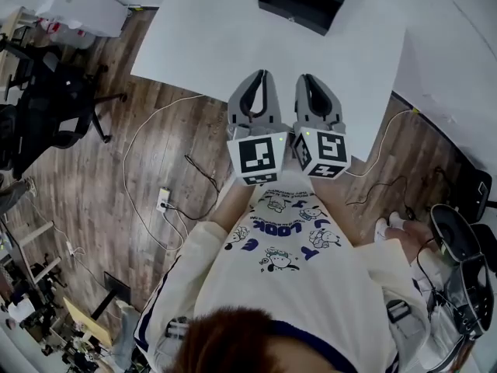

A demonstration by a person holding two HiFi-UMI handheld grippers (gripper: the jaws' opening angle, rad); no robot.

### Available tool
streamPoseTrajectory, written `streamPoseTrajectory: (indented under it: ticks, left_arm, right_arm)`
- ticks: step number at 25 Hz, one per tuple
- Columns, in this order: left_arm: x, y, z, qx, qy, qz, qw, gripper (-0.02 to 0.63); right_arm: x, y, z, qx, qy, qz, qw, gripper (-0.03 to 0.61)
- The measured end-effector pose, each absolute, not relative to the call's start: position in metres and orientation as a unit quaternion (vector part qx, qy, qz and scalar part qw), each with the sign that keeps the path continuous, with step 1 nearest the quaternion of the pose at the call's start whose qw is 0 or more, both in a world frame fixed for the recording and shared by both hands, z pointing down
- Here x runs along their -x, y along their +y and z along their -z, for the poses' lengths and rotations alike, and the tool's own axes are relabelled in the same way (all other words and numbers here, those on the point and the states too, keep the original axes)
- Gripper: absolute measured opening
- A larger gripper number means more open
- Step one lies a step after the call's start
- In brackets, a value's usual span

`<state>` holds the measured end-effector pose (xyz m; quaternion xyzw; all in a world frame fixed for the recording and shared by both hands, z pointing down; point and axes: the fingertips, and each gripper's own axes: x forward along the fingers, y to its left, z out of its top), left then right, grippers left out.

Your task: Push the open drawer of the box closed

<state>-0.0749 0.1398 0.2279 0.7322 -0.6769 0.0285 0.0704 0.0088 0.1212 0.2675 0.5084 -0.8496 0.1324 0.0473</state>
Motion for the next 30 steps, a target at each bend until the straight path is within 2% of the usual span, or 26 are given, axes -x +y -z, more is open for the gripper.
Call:
streamPoseTrajectory:
  ticks: [15, 30]
  left_arm:
    - [0.076, 0.032, -0.239, -0.768, -0.634, -0.043, 0.081, 0.021]
    - [0.079, -0.027, -0.272, -0.777, -0.617, -0.068, 0.102, 0.021]
  right_arm:
    - [-0.009, 0.025, -0.279, -0.555, -0.817, -0.145, 0.056, 0.043]
    - [-0.016, -0.021, -0.306, -0.577, -0.796, -0.165, 0.078, 0.043]
